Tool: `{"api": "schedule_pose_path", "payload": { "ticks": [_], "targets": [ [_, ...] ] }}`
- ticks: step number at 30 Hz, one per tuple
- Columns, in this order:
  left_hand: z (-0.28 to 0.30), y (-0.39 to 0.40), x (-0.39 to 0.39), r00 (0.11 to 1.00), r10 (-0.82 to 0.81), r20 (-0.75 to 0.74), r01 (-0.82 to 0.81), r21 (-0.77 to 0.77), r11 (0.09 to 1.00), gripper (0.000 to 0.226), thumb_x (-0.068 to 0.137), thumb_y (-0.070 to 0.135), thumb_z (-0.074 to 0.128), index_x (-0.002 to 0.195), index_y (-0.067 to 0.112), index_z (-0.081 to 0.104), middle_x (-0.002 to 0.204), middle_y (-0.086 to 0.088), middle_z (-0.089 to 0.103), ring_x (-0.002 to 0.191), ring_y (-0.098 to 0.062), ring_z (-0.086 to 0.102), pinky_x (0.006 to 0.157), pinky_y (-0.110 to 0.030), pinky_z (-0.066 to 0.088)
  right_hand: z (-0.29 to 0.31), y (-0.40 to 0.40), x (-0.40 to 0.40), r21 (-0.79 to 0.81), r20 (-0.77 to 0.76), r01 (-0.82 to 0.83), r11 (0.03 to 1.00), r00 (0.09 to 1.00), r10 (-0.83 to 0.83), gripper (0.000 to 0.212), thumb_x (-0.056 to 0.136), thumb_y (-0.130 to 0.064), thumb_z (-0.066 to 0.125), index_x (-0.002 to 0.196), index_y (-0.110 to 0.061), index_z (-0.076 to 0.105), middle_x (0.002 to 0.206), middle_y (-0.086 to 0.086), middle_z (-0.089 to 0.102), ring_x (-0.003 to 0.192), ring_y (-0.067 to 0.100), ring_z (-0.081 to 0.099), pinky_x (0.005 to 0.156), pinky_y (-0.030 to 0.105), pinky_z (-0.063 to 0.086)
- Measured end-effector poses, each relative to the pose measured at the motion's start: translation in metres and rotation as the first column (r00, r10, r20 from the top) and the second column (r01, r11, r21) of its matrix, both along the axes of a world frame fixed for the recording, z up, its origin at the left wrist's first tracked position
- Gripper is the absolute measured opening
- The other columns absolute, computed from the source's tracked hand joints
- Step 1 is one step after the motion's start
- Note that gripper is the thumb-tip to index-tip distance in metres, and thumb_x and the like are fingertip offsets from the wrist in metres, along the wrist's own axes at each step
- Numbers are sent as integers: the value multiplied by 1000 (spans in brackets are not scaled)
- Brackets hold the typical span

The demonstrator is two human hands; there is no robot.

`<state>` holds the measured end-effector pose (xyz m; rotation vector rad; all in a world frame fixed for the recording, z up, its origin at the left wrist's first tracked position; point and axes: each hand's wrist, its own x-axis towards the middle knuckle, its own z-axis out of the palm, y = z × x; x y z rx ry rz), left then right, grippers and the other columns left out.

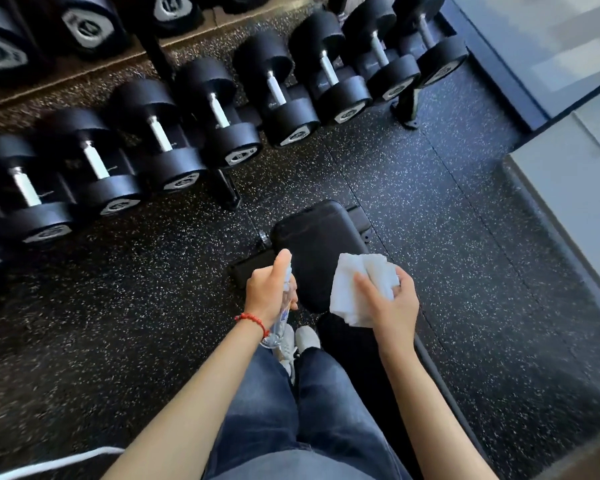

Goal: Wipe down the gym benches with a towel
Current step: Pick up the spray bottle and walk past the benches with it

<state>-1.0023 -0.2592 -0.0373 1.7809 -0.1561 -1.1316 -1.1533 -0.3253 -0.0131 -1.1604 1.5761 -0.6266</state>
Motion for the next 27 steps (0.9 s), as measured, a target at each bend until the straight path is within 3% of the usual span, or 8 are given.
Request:
{"api": "schedule_pose_path", "payload": {
  "ticks": [4, 11, 15, 23, 27],
  "targets": [
    [14, 11, 15, 992, 106, 62, -106, -13, 994, 60, 71, 61, 46, 37, 12, 44, 39, -7, 48, 39, -22, 49, 52, -31, 45, 5, -7, 20, -4, 51, -129, 992, 990, 129, 45, 72, -25, 77, 108, -27, 49, 98, -9, 56, 93, 12, 53, 79, 23, 39],
    [29, 41, 27, 920, 360, 156, -360, -30, 932, 62, 97, 38, 42, 44, 6, 49, 38, -7, 48, 34, -18, 49, 44, -21, 43, 19, -15, 57, -42, 83, -380, 924, 920, 382, 51, 76, -23, 75, 119, -16, 50, 103, -5, 54, 91, 10, 50, 75, 17, 34],
    [32, 69, 32, 856, 488, 172, -490, -38, 871, 60, 96, 38, 44, 45, 6, 49, 39, -8, 49, 38, -21, 50, 45, -22, 44, 18, -6, 84, -39, 64, -504, 863, 861, 505, 53, 74, -28, 75, 120, -18, 50, 109, -2, 55, 99, 14, 52, 84, 25, 39],
    [36, 150, 59, 702, 695, 158, -700, -27, 713, 60, 94, 41, 44, 49, 3, 50, 43, -13, 48, 37, -20, 49, 41, -19, 42, 18, 48, 152, -29, 66, -712, 702, 699, 712, 51, 73, -29, 77, 116, -22, 50, 106, -3, 56, 99, 18, 54, 86, 32, 43],
    [35, 199, 87, 598, 786, 157, -789, -52, 612, 64, 93, 45, 47, 38, 12, 44, 38, -5, 46, 39, -22, 49, 43, -23, 44, 19, 91, 196, -41, 64, -786, 616, 614, 787, 50, 74, -28, 76, 116, -22, 50, 101, -7, 55, 97, 17, 53, 86, 31, 44]
  ]
}}
